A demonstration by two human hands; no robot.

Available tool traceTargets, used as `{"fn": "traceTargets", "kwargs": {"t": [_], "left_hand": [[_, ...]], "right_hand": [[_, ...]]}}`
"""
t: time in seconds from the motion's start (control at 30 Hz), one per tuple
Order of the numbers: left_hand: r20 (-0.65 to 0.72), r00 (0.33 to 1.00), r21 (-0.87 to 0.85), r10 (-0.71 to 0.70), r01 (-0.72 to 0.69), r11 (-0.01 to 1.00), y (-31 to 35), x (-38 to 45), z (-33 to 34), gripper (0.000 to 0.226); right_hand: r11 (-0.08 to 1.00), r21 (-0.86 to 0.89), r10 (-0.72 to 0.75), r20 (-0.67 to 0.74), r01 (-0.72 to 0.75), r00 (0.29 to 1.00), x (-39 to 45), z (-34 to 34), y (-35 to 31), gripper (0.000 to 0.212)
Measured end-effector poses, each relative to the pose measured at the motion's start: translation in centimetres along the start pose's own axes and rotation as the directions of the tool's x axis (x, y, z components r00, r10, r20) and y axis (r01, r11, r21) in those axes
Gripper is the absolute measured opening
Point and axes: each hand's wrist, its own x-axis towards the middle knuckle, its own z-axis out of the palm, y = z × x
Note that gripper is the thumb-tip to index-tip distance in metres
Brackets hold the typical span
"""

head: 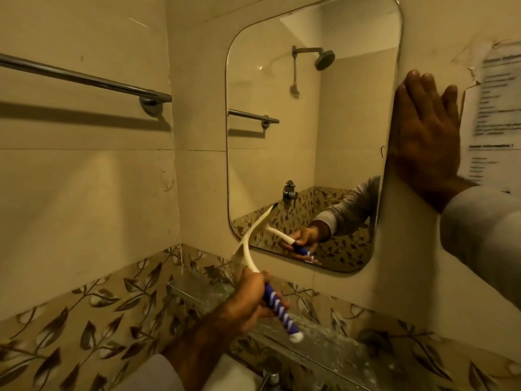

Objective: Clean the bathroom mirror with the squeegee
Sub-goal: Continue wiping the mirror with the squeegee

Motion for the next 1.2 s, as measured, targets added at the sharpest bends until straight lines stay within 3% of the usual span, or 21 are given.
{"fn": "traceTargets", "kwargs": {"t": [0.1,0.27,0.53,0.9,1.2], "left_hand": [[0.042,0.999,-0.123,-0.012,0.017,0.992,-1.8,-1.3,4.3,0.004],[0.079,0.996,-0.119,0.034,-0.024,0.993,-4.2,-3.3,9.0,0.016],[0.103,0.992,-0.099,-0.066,0.077,0.992,-6.4,-6.2,13.5,0.025],[0.038,0.994,-0.104,-0.101,0.105,0.989,-8.1,-5.8,14.5,0.019],[-0.031,0.994,-0.098,-0.105,0.101,0.99,-9.6,-5.8,16.0,0.052]], "right_hand": [[1.0,-0.022,0.003,0.017,-0.003,1.0,0.1,-0.2,0.0,0.064],[0.999,-0.051,-0.009,0.033,0.01,0.999,0.1,-0.1,0.2,0.064],[0.997,-0.074,-0.011,0.043,0.014,0.999,0.3,-0.3,0.5,0.067],[0.997,-0.072,-0.01,0.03,0.012,1.0,0.2,0.5,0.3,0.069],[0.996,-0.092,0.006,0.037,-0.003,0.999,0.2,0.3,0.1,0.069]]}}
